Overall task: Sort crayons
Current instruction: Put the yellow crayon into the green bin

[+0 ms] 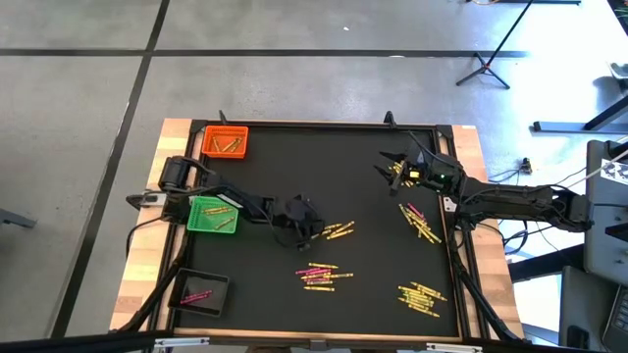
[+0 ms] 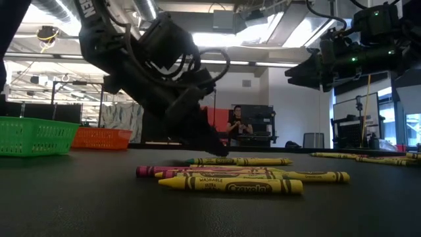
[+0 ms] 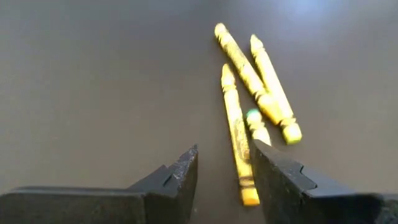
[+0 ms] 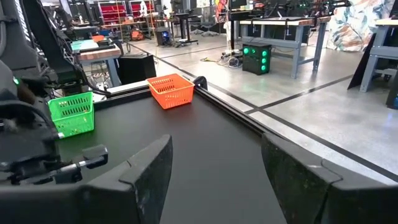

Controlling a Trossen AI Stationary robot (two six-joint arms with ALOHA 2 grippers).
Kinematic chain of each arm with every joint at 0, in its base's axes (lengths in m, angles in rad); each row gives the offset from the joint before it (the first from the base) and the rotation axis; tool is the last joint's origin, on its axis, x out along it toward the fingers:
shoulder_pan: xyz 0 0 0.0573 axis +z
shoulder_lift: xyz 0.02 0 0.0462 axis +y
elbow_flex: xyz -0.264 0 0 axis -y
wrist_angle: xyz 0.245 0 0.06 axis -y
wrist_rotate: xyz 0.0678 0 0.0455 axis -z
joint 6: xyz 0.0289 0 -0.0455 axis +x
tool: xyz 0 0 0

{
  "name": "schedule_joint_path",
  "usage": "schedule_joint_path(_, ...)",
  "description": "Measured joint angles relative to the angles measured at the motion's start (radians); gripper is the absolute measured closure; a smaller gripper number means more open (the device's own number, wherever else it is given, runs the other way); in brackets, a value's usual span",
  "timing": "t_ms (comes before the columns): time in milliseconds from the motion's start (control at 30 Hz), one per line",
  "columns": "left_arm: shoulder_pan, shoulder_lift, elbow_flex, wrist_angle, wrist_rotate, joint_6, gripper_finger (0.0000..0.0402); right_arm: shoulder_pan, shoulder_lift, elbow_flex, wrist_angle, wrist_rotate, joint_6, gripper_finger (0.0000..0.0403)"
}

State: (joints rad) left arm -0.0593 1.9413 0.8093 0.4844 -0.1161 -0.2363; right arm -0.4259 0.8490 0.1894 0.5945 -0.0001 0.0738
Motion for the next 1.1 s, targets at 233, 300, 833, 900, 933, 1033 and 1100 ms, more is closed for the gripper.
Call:
schedule_joint_path(233,0.0,0.021,0.001,0.005,-0.007,0.006,0.0272,0.0,0.0,0.0,0.002,-0.017,-0.001,0.0157)
schedule_joint_path(300,0.0,0.021,0.001,0.005,-0.013,0.009,0.0272,0.0,0.0,0.0,0.002,-0.016,-0.002,0.0157)
schedule_joint_path(833,0.01,0.021,0.002,-0.022,-0.017,0.09,0.0345,0.0,0.0,0.0,0.002,0.017,-0.025,0.0157)
schedule_joint_path(900,0.01,0.021,0.002,-0.023,-0.025,0.09,0.0359,0.0,0.0,0.0,0.002,0.019,-0.027,0.0157)
schedule_joint_path(933,0.01,0.021,0.002,-0.023,-0.03,0.089,0.0365,0.0,0.0,0.0,0.002,0.019,-0.027,0.0157)
schedule_joint_path(1033,0.01,0.021,0.001,-0.024,-0.068,0.082,0.0383,0.0,0.0,0.0,0.002,0.019,-0.027,0.0157)
schedule_joint_path(1100,0.01,0.021,0.001,-0.021,-0.083,0.081,0.0392,0.0,0.0,0.0,0.002,0.019,-0.027,0.0157)
